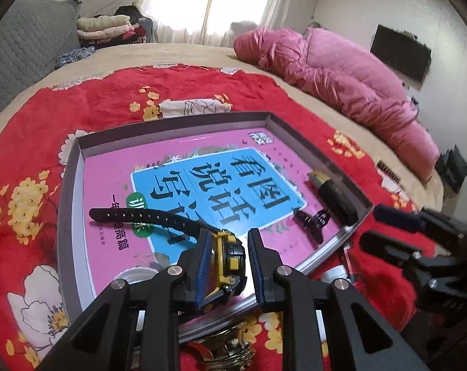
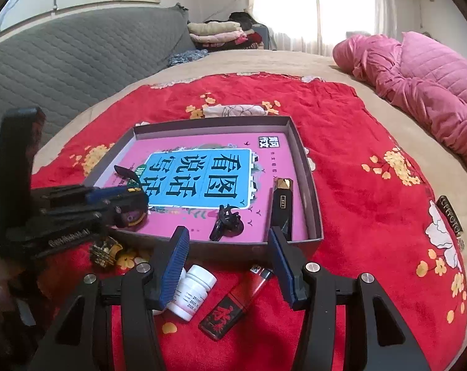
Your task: Organize rigid objects
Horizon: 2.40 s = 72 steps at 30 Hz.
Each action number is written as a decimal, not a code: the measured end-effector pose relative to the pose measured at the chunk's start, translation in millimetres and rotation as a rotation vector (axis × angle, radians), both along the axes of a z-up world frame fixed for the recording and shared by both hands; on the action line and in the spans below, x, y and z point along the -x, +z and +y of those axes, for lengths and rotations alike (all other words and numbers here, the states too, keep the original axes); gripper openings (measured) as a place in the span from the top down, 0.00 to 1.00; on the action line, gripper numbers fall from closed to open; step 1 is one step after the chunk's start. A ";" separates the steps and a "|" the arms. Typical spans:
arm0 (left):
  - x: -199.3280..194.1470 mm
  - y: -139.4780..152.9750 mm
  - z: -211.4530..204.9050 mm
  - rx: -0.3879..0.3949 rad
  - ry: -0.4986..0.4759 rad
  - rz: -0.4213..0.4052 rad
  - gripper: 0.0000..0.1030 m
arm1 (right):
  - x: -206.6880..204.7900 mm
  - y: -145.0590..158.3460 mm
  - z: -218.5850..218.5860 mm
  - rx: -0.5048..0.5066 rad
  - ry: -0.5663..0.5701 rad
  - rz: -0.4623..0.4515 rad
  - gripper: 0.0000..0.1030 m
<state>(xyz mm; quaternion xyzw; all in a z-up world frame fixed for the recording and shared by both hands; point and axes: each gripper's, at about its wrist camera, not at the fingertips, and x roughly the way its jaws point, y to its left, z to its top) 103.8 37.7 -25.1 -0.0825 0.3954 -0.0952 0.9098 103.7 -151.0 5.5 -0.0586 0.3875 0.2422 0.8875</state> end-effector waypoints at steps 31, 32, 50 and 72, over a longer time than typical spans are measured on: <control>20.0 13.3 15.7 0.014 0.070 0.011 0.59 | 0.2 -6.5 -4.2 -0.012 -0.022 0.025 0.39; 21.8 14.1 16.3 0.012 0.074 0.012 0.59 | 0.5 -5.9 -4.5 -0.013 -0.021 0.022 0.39; 46.6 30.9 35.9 0.014 0.173 -0.008 0.53 | 3.8 12.3 -37.3 -0.074 -0.102 -0.022 0.36; 72.1 43.7 36.6 -0.027 0.202 -0.008 0.53 | 11.2 31.3 -52.5 -0.119 -0.117 -0.078 0.34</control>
